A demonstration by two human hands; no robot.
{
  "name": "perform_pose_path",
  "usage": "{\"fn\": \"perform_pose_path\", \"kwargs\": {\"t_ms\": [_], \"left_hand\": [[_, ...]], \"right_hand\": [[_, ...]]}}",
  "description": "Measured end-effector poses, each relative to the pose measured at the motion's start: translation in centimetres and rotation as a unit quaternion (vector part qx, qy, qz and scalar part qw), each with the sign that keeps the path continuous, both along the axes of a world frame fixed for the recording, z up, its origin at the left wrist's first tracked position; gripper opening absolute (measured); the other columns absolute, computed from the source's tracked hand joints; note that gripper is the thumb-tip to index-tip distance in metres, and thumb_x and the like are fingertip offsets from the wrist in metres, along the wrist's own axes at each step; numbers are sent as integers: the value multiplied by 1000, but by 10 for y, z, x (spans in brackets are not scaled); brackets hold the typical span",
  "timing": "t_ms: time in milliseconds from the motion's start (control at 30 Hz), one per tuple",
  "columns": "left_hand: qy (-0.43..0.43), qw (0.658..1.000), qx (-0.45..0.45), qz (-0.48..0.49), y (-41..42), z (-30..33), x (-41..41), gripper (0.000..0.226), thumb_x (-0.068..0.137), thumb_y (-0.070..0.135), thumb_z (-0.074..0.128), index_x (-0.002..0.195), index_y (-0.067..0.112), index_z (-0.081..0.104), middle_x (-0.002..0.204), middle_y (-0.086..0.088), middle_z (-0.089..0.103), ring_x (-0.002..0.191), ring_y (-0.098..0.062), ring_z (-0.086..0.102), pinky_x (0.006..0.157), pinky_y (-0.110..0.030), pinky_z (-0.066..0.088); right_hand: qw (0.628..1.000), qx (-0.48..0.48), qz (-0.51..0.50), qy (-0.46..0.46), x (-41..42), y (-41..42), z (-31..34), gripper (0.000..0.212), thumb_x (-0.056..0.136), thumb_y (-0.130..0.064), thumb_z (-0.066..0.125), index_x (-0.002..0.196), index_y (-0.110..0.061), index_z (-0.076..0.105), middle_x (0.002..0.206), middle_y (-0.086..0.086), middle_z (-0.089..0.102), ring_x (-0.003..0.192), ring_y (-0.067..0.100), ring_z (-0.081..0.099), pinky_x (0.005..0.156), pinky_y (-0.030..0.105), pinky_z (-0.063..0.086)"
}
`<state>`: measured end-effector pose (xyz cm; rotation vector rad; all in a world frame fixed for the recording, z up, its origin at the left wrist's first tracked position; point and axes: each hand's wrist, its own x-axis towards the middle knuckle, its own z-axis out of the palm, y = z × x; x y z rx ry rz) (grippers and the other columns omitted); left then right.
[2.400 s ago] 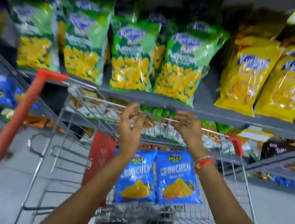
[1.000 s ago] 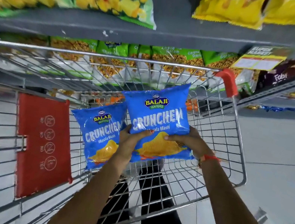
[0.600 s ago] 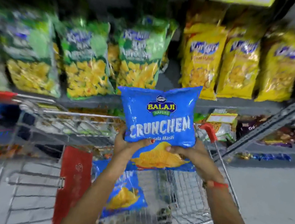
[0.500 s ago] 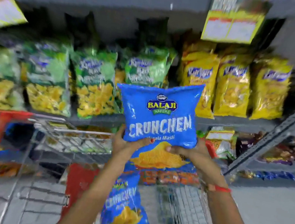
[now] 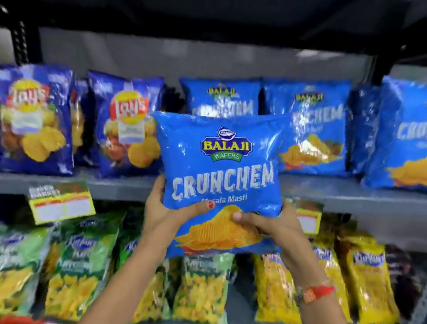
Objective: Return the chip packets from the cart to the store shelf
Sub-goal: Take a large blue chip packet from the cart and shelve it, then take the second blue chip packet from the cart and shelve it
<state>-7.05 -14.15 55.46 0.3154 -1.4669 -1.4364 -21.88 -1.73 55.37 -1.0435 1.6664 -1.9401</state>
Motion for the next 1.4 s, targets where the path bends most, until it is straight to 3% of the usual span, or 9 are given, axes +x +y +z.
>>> {"fn": "perform_pose_path", "kwargs": {"t_ms": [100,233,400,533,900,967,1133,1267,1400], "left_hand": [[18,999,-35,10,-12,37,-9,66,52,4,84,111,18,57,97,2,73,91,-18,70,77,-33,60],[23,997,-76,16,-31,81,-27,56,57,5,83,102,27,57,95,8,71,85,-8,70,72,-25,58],[29,996,-76,40,-52,104,-59,61,58,9,83,112,16,54,110,-5,69,96,-19,68,80,-32,57],[12,998,-48,27,-68,98,-83,62,58,7,83,113,13,55,107,-6,69,95,-21,68,81,-37,57],[1,993,-83,83,-62,62,-87,87,64,17,81,137,18,34,139,-3,48,123,-11,50,98,-31,48],[27,984,-120,131,-50,51,-76,81,71,16,76,139,18,32,144,0,42,129,-6,41,101,-18,40],[113,955,-176,212,-16,-8,-40,49,83,9,60,125,29,43,130,6,51,123,-13,50,99,-22,42],[76,956,-129,252,0,-95,-18,33,84,5,53,107,29,51,107,18,61,87,2,57,73,-12,43],[-56,967,-33,247,4,-208,2,22,84,6,55,98,22,57,97,19,60,89,2,56,79,-20,46]], "right_hand": [[999,-39,-10,31,-9,-15,35,40,57,-2,84,90,-19,68,87,-5,75,77,9,70,63,22,58],[995,-80,-17,62,-25,-33,79,34,59,-1,83,78,-21,65,67,-15,73,65,0,68,55,14,53],[992,-100,-39,61,-44,-54,106,57,58,-4,84,109,-13,60,100,0,70,87,12,67,68,16,55],[993,-98,-58,40,-51,-61,102,63,65,-2,80,117,-18,48,86,-15,54,79,1,56,53,4,46],[974,-100,-186,86,-61,-73,58,88,61,-26,85,135,-16,40,133,4,48,125,16,45,103,36,42],[955,-138,-235,114,-49,-65,46,84,60,-30,85,132,-22,43,128,1,48,122,18,47,103,37,43],[951,-202,-198,123,-5,-44,-11,63,68,-20,78,124,-22,48,113,-7,54,105,4,53,83,24,52],[978,-120,-145,90,23,-45,-93,53,71,-12,75,115,-29,51,103,-11,55,93,-3,53,74,26,54],[993,27,-110,34,40,-46,-206,52,70,-9,74,115,-22,52,98,-13,56,86,-5,53,67,21,51]]}}
